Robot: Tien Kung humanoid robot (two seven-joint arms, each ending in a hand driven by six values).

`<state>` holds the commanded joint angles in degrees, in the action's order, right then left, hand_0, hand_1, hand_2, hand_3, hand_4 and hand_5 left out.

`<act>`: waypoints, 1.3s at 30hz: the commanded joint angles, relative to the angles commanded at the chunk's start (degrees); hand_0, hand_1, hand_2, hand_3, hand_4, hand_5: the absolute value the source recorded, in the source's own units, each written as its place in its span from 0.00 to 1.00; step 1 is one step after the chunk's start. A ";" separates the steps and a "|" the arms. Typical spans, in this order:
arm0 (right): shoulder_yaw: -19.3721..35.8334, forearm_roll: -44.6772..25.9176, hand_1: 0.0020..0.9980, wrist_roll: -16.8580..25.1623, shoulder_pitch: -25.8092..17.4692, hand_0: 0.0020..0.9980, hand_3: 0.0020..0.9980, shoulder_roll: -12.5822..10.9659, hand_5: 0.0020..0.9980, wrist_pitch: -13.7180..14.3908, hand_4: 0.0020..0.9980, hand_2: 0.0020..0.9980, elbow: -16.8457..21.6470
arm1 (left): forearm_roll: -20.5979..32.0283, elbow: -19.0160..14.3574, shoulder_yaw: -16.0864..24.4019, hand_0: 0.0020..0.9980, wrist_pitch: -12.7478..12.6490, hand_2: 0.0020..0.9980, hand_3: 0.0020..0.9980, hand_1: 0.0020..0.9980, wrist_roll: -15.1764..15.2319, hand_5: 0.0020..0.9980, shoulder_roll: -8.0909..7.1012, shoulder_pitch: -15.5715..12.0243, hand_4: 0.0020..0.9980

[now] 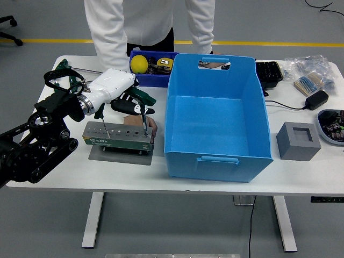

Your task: Lift tool from toolbox,place it in box,lift tool from toolbox,place it in box

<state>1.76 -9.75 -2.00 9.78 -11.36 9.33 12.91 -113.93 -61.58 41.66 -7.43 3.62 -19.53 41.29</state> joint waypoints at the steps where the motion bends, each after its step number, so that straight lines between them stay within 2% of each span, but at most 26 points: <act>1: 0.03 0.01 0.71 0.01 0.04 0.73 0.60 -0.03 0.73 0.00 0.84 0.76 0.00 | 0.15 0.16 -0.08 0.24 -0.54 0.08 0.09 0.06 0.12 0.91 0.03 0.01 1.00; 3: 0.11 0.05 0.71 0.01 0.10 0.73 0.60 -0.03 0.73 0.01 0.84 0.76 0.00 | 0.35 0.37 -0.19 0.24 -1.37 0.08 0.09 0.06 0.58 0.91 0.06 0.01 1.00; 4: 0.13 0.06 0.71 0.02 0.11 0.73 0.60 -0.04 0.73 0.01 0.84 0.76 0.00 | 0.41 0.42 -0.22 0.22 -1.65 0.05 0.05 0.02 0.91 0.92 0.05 -0.01 1.00; 9: 0.29 0.08 0.71 0.06 0.21 0.73 0.60 -0.07 0.73 0.04 0.84 0.76 -0.01 | 0.35 0.81 -0.39 0.22 -3.58 0.05 0.05 0.02 2.55 0.92 -0.01 -0.13 1.00; 10: 0.28 0.10 0.71 0.06 0.22 0.73 0.60 -0.08 0.73 0.04 0.84 0.76 -0.02 | 0.35 0.88 -0.38 0.20 -3.82 0.02 0.02 0.00 2.82 0.86 -0.01 -0.16 1.00; 15: 0.24 0.12 0.71 0.07 0.24 0.73 0.60 -0.10 0.73 0.05 0.84 0.76 -0.03 | 0.02 1.47 -0.48 0.20 -5.05 0.02 0.02 0.00 4.07 0.86 -0.01 -0.35 1.00; 16: 0.23 0.12 0.71 0.06 0.23 0.73 0.60 -0.10 0.73 0.05 0.84 0.76 -0.03 | -0.05 1.57 -0.53 0.20 -5.15 0.01 0.01 0.00 4.19 0.80 -0.02 -0.40 1.00; 21: 0.21 0.09 0.71 0.06 0.22 0.73 0.60 -0.10 0.73 0.06 0.84 0.76 -0.04 | -0.21 1.57 -0.44 0.20 -6.35 0.01 0.01 0.00 5.23 0.80 -0.13 -0.48 1.00; 22: 0.20 0.07 0.71 0.07 0.22 0.73 0.60 -0.10 0.73 0.06 0.84 0.76 -0.04 | -0.21 1.47 -0.35 0.20 -6.60 0.00 0.01 0.00 5.43 0.66 -0.17 -0.46 1.00; 23: 0.23 0.11 0.71 0.07 0.22 0.73 0.60 -0.11 0.73 0.06 0.84 0.76 -0.04 | -0.21 1.34 -0.26 0.20 -6.83 0.00 0.01 0.00 5.58 0.66 -0.21 -0.43 1.00; 33: 0.26 0.12 0.71 0.09 0.23 0.73 0.60 -0.12 0.73 0.09 0.84 0.76 -0.09 | 2.95 -2.07 2.10 0.20 -7.75 0.00 0.00 0.00 7.22 0.62 -1.12 -0.41 1.00; 34: 0.26 0.10 0.71 0.09 0.23 0.73 0.60 -0.13 0.72 0.09 0.84 0.76 -0.09 | 3.18 -2.53 2.38 0.20 -7.73 0.00 0.00 0.00 7.24 0.55 -1.23 -0.39 0.88; 39: 0.31 0.06 0.71 0.12 0.20 0.73 0.60 -0.13 0.72 0.10 0.84 0.76 -0.11 | 4.80 -5.06 3.53 0.20 -6.93 0.00 0.00 0.00 6.64 0.55 -2.09 -0.03 0.88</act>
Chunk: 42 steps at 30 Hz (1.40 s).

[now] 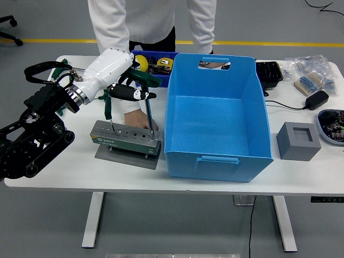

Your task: Lift tool from toolbox,place it in box,lift tool from toolbox,place it in box

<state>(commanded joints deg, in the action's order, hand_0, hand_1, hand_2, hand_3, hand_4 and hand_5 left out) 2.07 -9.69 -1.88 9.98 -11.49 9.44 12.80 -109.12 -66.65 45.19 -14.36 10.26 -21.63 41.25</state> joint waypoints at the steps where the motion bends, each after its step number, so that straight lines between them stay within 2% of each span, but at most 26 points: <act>1: 0.00 0.01 0.71 0.00 0.00 0.73 0.60 0.00 0.72 0.00 0.84 0.76 0.00 | 0.32 -0.27 0.09 0.20 0.13 0.00 0.00 0.00 -0.09 0.53 -0.12 0.08 0.84; 9: -0.06 -0.05 0.71 -0.02 -0.04 0.73 0.60 -0.07 0.72 0.01 0.84 0.76 -0.06 | 4.46 -4.10 1.16 0.20 2.74 0.00 0.00 0.00 -2.04 0.50 -2.21 2.01 0.82; 17: -0.29 -0.24 0.70 -0.01 -0.18 0.73 0.60 -0.11 0.72 0.04 0.84 0.76 -0.12 | 6.65 -7.04 1.94 0.20 3.99 0.00 0.00 0.00 -3.04 0.50 -3.99 4.62 0.81; 23: -0.48 -0.38 0.71 -0.01 -0.32 0.73 0.60 -0.09 0.72 0.05 0.84 0.76 -0.13 | 7.38 -8.96 1.24 0.20 4.82 0.00 0.00 0.00 -3.44 0.50 -4.82 6.55 0.80; 27: -0.72 -0.43 0.71 -0.03 -0.43 0.73 0.60 -0.10 0.72 0.07 0.84 0.76 -0.13 | 7.71 -9.57 0.55 0.20 5.01 0.00 0.00 0.00 -3.42 0.50 -4.72 8.09 0.80; 31: -0.95 -0.50 0.71 -0.05 -0.52 0.73 0.60 -0.11 0.72 0.08 0.84 0.76 -0.13 | 8.12 -10.53 0.16 0.20 4.90 0.00 0.00 0.00 -3.54 0.50 -3.63 8.87 0.80; 34: -1.08 -0.53 0.71 -0.07 -0.63 0.73 0.60 -0.10 0.72 0.09 0.84 0.76 -0.11 | 8.61 -11.64 -1.21 0.20 4.58 0.00 0.00 0.00 -3.57 0.50 -2.02 8.90 0.80; 38: -1.25 -0.46 0.71 -0.11 -0.66 0.73 0.60 -0.08 0.72 0.10 0.84 0.76 -0.08 | 9.48 -11.79 -5.30 0.19 3.98 0.00 0.00 0.00 -3.11 0.51 1.02 9.35 0.80; 42: -1.39 -0.34 0.71 -0.18 -0.38 0.73 0.60 -0.12 0.72 0.09 0.84 0.76 -0.03 | 9.13 -9.30 -10.71 0.19 4.03 0.00 0.00 0.00 -2.39 0.51 4.53 10.38 0.80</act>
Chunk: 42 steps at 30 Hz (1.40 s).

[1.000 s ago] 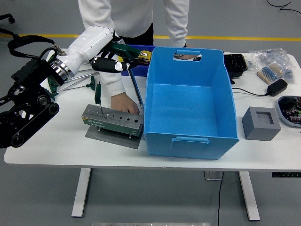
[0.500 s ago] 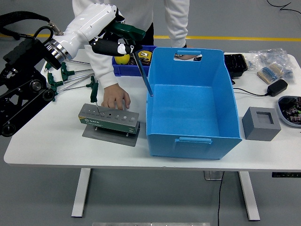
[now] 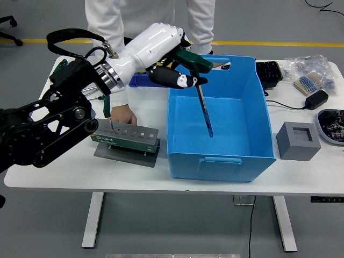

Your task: Lift tool from toolbox,place it in box,lift tool from toolbox,place it in box

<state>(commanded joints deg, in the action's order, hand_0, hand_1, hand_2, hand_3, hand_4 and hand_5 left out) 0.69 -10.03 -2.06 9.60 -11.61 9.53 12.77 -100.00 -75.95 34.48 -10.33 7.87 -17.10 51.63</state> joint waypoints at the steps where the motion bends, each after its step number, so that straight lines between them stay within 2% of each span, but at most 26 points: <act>1: 0.01 -0.01 0.71 0.00 0.07 0.73 0.60 -0.02 0.72 0.00 0.84 0.76 0.01 | -0.17 0.73 -0.71 0.15 0.05 0.00 0.00 0.00 0.14 0.51 0.60 0.08 0.80; 4: 0.09 -0.17 0.71 0.03 0.34 0.73 0.60 -0.11 0.72 0.02 0.84 0.76 0.05 | -0.72 3.17 -2.04 0.15 0.11 0.00 0.00 0.00 0.65 0.51 2.33 0.09 0.80; 13: -0.04 -0.03 0.71 0.11 1.32 0.73 0.60 -0.50 0.72 0.12 0.84 0.76 0.15 | -2.62 9.46 -2.70 0.14 -0.87 0.01 0.01 0.00 2.82 0.51 5.53 0.17 0.80; 14: -0.03 -0.04 0.71 0.14 1.37 0.73 0.60 -0.54 0.72 0.13 0.84 0.76 0.16 | -2.76 9.90 -2.73 0.12 -0.92 0.01 0.01 0.00 2.94 0.51 5.69 0.15 0.80; 25: -0.03 0.48 0.71 0.02 1.86 0.73 0.60 -0.79 0.72 0.20 0.84 0.76 0.18 | -4.21 13.10 -3.16 0.10 -1.58 0.02 0.02 0.00 3.61 0.51 6.82 0.12 0.80; 26: 0.03 0.60 0.71 -0.02 1.88 0.73 0.60 -0.80 0.72 0.21 0.84 0.76 0.18 | -4.32 13.39 -3.22 0.11 -1.33 0.06 0.05 0.00 3.58 0.50 6.93 0.13 0.80; 31: 0.20 0.92 0.71 -0.15 1.92 0.73 0.60 -0.85 0.72 0.20 0.84 0.76 0.19 | -3.68 13.80 -3.62 0.11 2.19 0.06 0.05 0.00 2.97 0.50 7.09 0.23 0.80; 32: 0.20 0.95 0.71 -0.15 1.93 0.73 0.60 -0.87 0.72 0.19 0.84 0.76 0.19 | -3.51 13.87 -3.68 0.27 3.00 0.34 0.42 0.27 2.84 0.50 7.13 0.25 0.84; 35: 0.24 1.05 0.71 -0.17 1.97 0.73 0.60 -0.88 0.72 0.19 0.84 0.76 0.19 | -2.68 14.26 -3.78 0.27 4.92 0.34 0.42 0.27 2.72 0.50 7.39 0.36 0.84; 37: 0.34 1.26 0.71 -0.21 1.99 0.73 0.60 -0.92 0.72 0.19 0.84 0.76 0.20 | -1.83 14.54 -3.78 0.27 5.10 0.34 0.42 0.27 3.16 0.50 7.60 0.46 0.84; 38: 0.37 1.31 0.71 -0.21 2.00 0.73 0.60 -0.94 0.72 0.20 0.84 0.76 0.20 | -1.45 14.65 -3.76 0.45 4.96 0.67 0.69 0.57 3.58 0.58 7.70 0.54 0.96; 42: 0.51 1.60 0.71 -0.25 2.05 0.73 0.60 -1.04 0.72 0.23 0.84 0.76 0.20 | -0.21 14.86 -3.47 0.45 2.90 0.67 0.69 0.57 6.04 0.58 8.09 0.80 0.96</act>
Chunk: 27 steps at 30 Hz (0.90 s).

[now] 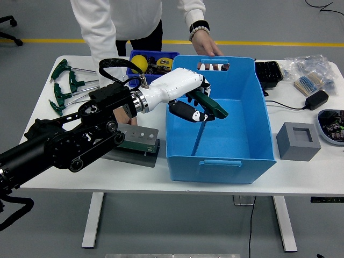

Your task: Lift tool from toolbox,place it in box,lift tool from toolbox,place it in box

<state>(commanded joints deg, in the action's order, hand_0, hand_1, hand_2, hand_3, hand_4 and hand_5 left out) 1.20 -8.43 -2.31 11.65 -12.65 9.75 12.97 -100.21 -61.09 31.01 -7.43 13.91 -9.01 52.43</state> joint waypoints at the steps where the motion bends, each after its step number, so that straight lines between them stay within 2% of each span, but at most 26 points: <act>1: 0.00 0.01 0.71 0.00 0.01 0.73 0.60 -0.02 0.72 0.00 0.84 0.76 0.00 | 0.22 -0.01 0.08 0.45 -0.39 0.67 0.69 0.57 0.41 0.58 0.03 0.02 0.96; 2: 0.02 0.02 0.71 0.00 0.00 0.73 0.60 -0.04 0.72 0.00 0.84 0.76 0.01 | 0.40 -0.04 0.16 0.53 -0.78 0.81 0.75 0.64 0.80 0.58 0.06 0.02 0.98; 7: 0.19 0.16 0.71 -0.05 -0.07 0.73 0.60 -0.11 0.72 0.04 0.84 0.76 0.00 | 1.44 -0.35 0.87 0.53 -3.17 0.81 0.75 0.64 2.81 0.58 0.22 -0.04 0.98; 8: 0.26 0.26 0.71 -0.09 -0.08 0.73 0.60 -0.12 0.72 0.05 0.84 0.76 0.00 | 1.57 -0.38 0.99 0.56 -3.44 0.87 0.79 0.67 3.02 0.56 0.26 -0.03 0.98; 14: 0.65 0.94 0.71 -0.30 -0.31 0.73 0.60 -0.09 0.72 0.05 0.84 0.76 0.02 | 1.99 -0.49 2.06 0.57 -3.99 0.87 0.79 0.68 3.23 0.56 0.15 -0.25 0.98; 19: 0.65 0.76 0.71 -0.25 -0.65 0.73 0.60 0.02 0.72 0.06 0.84 0.76 0.00 | 1.08 0.00 3.27 0.57 -3.32 0.87 0.79 0.68 1.93 0.56 -0.61 -0.87 0.98; 20: 0.66 0.74 0.71 -0.24 -0.70 0.73 0.59 0.05 0.72 0.07 0.84 0.76 -0.01 | 0.50 0.09 3.46 0.57 -3.09 0.83 0.77 0.68 1.60 0.56 -0.92 -0.98 0.97; 25: 0.52 0.41 0.71 -0.10 -0.96 0.73 0.59 0.17 0.72 0.07 0.84 0.76 -0.07 | -3.51 0.59 4.37 0.57 -1.95 0.83 0.77 0.68 0.44 0.56 -3.07 -1.72 0.97; 26: 0.51 0.32 0.71 -0.09 -1.02 0.73 0.59 0.19 0.72 0.07 0.83 0.76 -0.09 | -3.97 0.79 4.57 0.58 -1.70 0.68 0.67 0.61 0.28 0.70 -3.71 -1.95 0.94; 27: 0.46 0.24 0.71 -0.05 -1.10 0.73 0.59 0.22 0.72 0.06 0.83 0.76 -0.10 | -4.37 1.09 4.96 0.58 -1.29 0.68 0.67 0.61 -0.02 0.70 -4.58 -2.30 0.94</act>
<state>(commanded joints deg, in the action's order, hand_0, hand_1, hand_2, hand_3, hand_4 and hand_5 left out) 1.66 -8.19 -2.36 10.55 -12.43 9.81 12.87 -104.57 -59.99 35.97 -8.72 13.89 -13.59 50.14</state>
